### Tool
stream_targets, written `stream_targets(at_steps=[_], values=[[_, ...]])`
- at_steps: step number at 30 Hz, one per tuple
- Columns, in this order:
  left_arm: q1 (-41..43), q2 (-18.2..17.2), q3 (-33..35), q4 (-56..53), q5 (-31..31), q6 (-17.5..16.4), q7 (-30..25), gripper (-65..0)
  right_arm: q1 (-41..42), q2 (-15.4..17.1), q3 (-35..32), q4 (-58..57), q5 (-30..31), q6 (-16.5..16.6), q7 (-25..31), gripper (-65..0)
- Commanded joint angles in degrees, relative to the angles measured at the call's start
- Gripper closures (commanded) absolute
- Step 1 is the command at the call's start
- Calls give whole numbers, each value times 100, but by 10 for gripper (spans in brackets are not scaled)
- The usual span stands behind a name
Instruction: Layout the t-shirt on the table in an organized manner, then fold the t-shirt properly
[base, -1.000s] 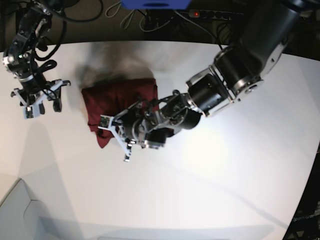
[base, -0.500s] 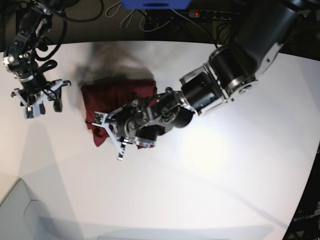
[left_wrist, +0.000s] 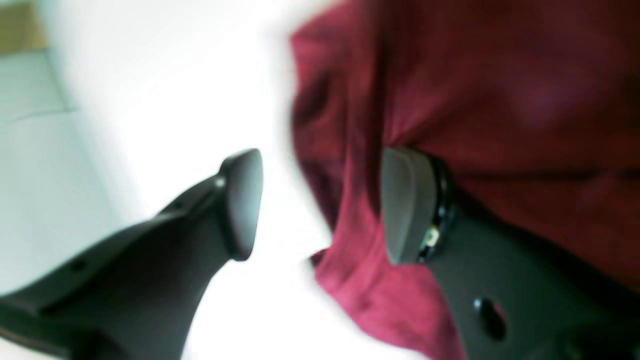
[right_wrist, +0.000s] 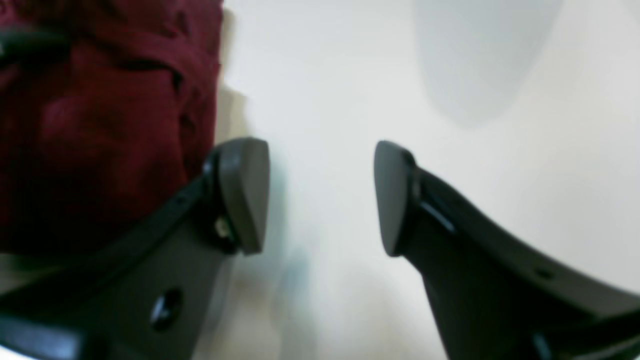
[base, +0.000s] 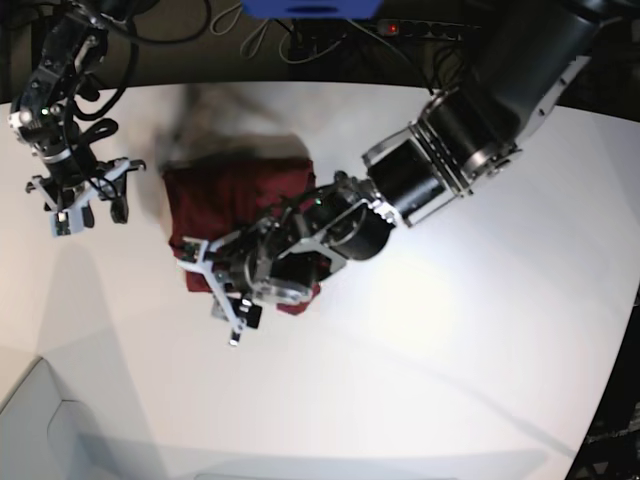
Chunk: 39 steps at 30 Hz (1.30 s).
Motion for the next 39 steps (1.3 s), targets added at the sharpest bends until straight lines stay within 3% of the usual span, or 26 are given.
stream_targets(at_steps=[1, 11, 17, 19, 22, 26, 28, 33, 39], values=[[-176, 78, -141, 216, 16, 126, -63, -362, 51, 64, 15, 122, 113, 21, 129, -336], [246, 8, -1645, 1368, 16, 126, -28, -362, -133, 73, 41, 131, 113, 21, 129, -336], [1239, -256, -3508, 2554, -10, 117, -28, -357, -414, 64, 191, 483, 121, 21, 156, -332], [1688, -247, -4212, 2941, -10, 126, -19, -355, -485, 56, 314, 597, 121, 21, 129, -302], [2417, -221, -5152, 3504, -36, 91, -19, -299, -625, -155, 683, 729, 113, 21, 129, -198], [3499, -212, -5987, 4260, -36, 91, 87, -103, -854, -472, 1404, 861, 113, 21, 129, -15], [4000, -212, -6251, 4647, -45, 73, 465, 0, -1083, -595, 1624, 869, 113, 21, 129, 0], [5125, -194, -6418, 5579, -45, 65, 1309, 0, -1698, -762, 1843, 720, 121, 21, 156, 0], [6479, 192, -6664, 5781, 69, 65, 1352, -1, -2138, -832, 1940, 157, 121, 21, 173, 0]])
